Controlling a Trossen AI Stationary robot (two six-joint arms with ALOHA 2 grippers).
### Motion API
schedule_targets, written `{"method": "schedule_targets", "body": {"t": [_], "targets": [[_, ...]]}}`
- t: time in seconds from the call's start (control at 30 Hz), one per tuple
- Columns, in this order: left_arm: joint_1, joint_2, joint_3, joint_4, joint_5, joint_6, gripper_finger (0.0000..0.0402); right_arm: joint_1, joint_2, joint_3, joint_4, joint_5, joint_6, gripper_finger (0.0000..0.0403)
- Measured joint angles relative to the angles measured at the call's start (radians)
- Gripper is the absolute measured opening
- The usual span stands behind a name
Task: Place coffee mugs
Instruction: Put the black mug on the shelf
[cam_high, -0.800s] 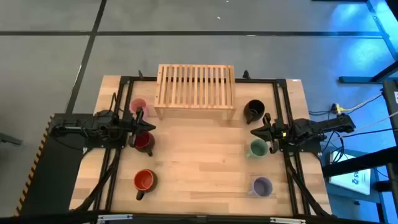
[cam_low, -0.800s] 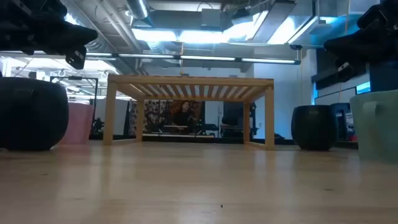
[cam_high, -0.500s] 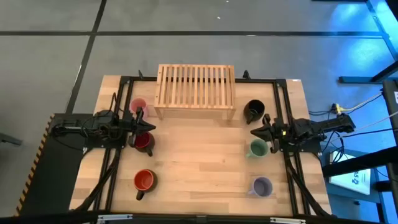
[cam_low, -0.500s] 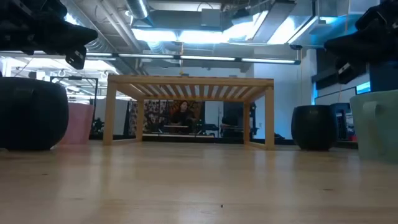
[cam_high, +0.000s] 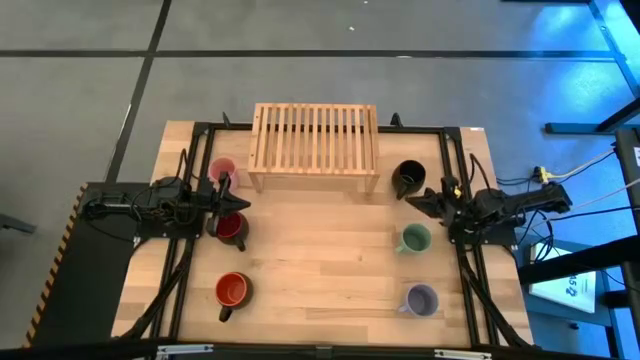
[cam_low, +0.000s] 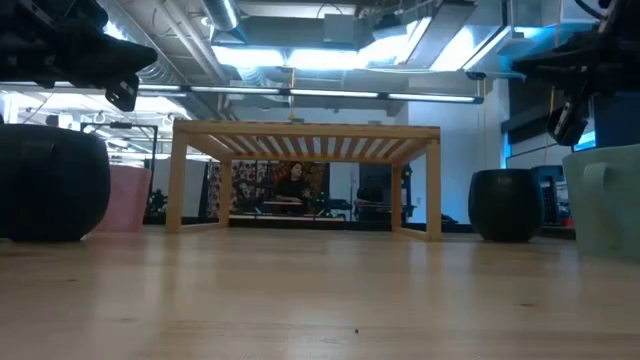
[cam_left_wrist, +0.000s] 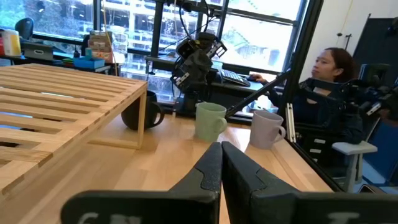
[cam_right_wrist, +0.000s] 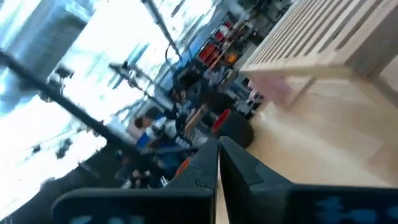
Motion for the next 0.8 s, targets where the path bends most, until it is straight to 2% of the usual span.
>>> {"method": "schedule_targets", "body": {"t": [0.17,0.37,0.63,0.7,0.8], "targets": [[0.000,0.000,0.000,0.000,-0.015,0.000,0.0000,0.000,0.123,0.110,-0.044,0.126,0.023,0.0001],[0.000,0.000,0.000,0.000,-0.016,0.000,0.0000,0.000,0.379,0.347,-0.212,0.152,0.076,0.0001],[0.000,0.000,0.000,0.000,-0.083,0.000,0.0000,0.000,0.777,0.735,-0.820,0.132,0.304,0.0001],[0.000,0.000,0.000,0.000,-0.102,0.000,0.0000,0.000,0.863,0.801,-0.953,0.114,0.367,0.0001],[0.000,0.000,0.000,0.000,-0.127,0.000,0.0000,0.000,0.972,0.857,-1.057,0.104,0.432,0.0001]]}}
